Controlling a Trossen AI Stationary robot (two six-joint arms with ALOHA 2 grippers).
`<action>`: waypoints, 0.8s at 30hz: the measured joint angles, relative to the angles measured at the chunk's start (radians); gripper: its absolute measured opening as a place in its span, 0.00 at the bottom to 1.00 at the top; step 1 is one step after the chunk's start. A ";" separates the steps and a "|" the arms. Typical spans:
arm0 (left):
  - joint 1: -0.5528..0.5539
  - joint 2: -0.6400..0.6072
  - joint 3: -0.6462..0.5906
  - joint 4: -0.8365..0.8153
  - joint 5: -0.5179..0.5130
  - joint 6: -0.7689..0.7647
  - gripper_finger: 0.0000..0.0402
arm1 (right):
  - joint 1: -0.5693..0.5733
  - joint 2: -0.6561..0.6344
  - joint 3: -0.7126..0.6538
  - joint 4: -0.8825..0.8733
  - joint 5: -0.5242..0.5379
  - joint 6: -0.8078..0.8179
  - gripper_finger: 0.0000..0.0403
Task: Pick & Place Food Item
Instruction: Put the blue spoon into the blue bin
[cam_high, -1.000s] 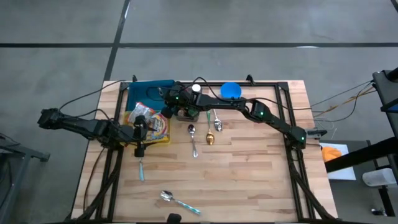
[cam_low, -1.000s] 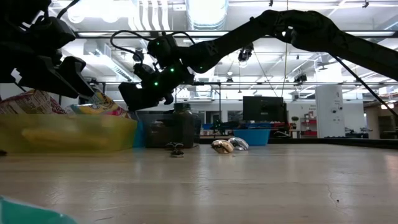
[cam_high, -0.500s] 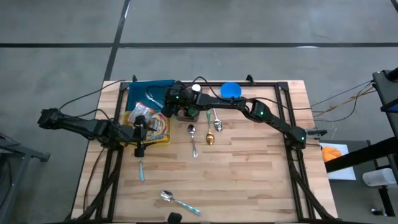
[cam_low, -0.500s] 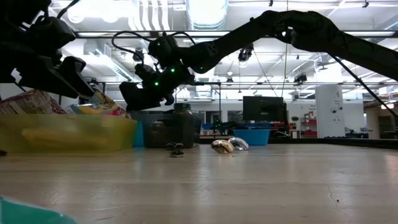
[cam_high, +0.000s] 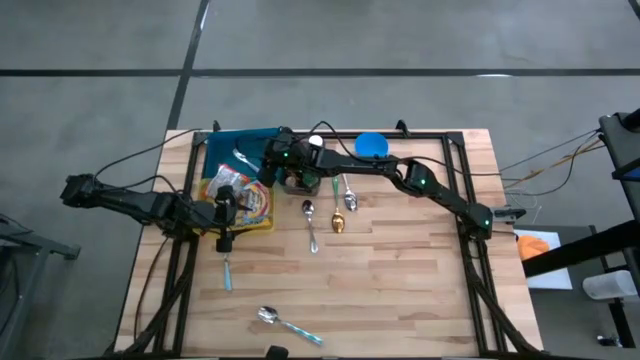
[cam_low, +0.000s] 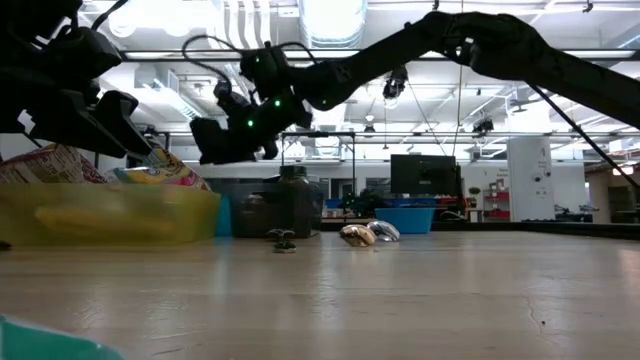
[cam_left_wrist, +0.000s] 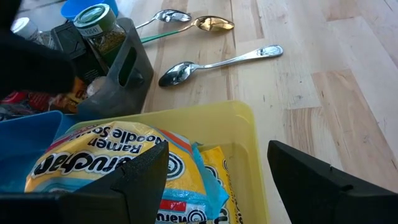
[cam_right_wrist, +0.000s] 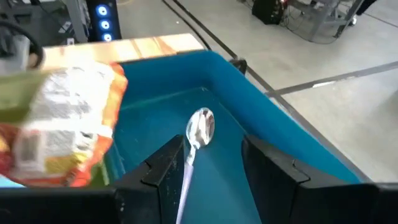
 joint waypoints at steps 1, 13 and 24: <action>0.000 0.000 0.000 0.000 0.000 0.000 0.68 | 0.002 -0.007 0.000 -0.001 0.000 0.000 0.39; 0.000 0.000 0.000 0.000 0.000 0.000 0.68 | 0.032 -0.105 -0.005 -0.076 -0.063 0.000 0.39; 0.000 0.000 0.000 0.000 0.000 0.001 0.68 | 0.038 -0.181 -0.051 -0.110 -0.060 0.000 0.39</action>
